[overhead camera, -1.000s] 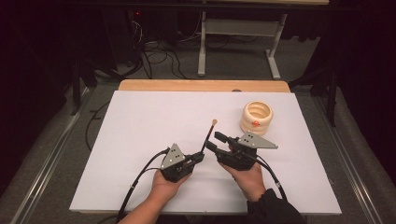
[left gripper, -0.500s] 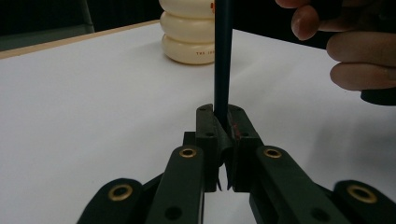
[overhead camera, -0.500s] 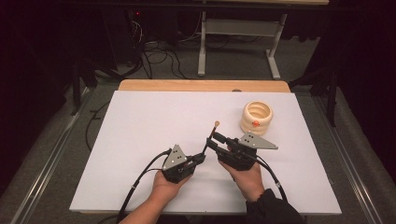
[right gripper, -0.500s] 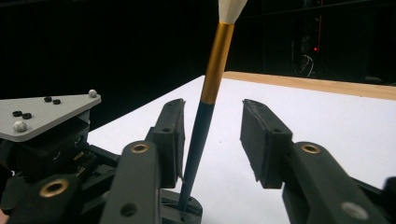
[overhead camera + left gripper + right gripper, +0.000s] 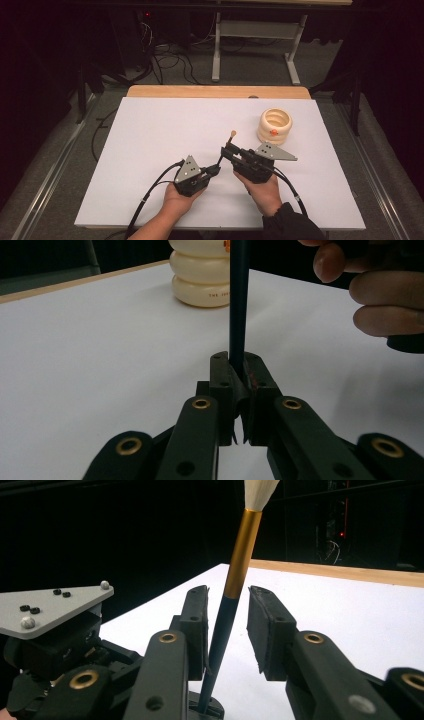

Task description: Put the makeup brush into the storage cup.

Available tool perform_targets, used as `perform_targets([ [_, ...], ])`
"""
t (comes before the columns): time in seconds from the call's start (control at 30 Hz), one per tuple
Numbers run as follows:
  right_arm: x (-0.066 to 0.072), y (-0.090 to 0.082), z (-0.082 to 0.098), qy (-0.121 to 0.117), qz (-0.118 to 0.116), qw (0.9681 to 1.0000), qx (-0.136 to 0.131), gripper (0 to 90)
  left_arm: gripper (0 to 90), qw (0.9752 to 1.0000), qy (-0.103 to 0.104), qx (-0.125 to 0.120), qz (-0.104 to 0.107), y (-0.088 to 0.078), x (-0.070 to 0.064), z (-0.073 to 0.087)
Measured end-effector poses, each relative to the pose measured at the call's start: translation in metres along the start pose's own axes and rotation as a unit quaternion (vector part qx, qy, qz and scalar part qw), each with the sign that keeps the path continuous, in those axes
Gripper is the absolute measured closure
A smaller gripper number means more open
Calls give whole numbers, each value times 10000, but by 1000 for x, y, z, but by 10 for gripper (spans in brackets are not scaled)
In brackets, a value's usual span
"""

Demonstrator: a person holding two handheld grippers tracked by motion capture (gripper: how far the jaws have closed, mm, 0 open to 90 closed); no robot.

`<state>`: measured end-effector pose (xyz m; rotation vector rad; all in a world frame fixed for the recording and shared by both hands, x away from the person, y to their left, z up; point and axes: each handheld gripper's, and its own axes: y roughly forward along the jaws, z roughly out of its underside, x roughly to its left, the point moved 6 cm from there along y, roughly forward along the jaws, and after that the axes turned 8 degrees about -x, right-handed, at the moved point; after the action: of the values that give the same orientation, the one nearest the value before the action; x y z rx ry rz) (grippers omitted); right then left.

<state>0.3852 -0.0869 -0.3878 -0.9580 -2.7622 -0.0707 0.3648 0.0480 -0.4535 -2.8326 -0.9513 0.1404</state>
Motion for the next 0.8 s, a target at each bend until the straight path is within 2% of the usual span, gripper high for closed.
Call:
perform_targets([
  [0.4, -1, 0, 1, 81, 12, 10000, -13, 794, 857, 10000, 17, 15, -4, 0, 0, 0],
  [0.8, -1, 0, 2, 54, 13, 10000, 17, 815, 856, 10000, 4, 34, -5, 1, 0, 1],
])
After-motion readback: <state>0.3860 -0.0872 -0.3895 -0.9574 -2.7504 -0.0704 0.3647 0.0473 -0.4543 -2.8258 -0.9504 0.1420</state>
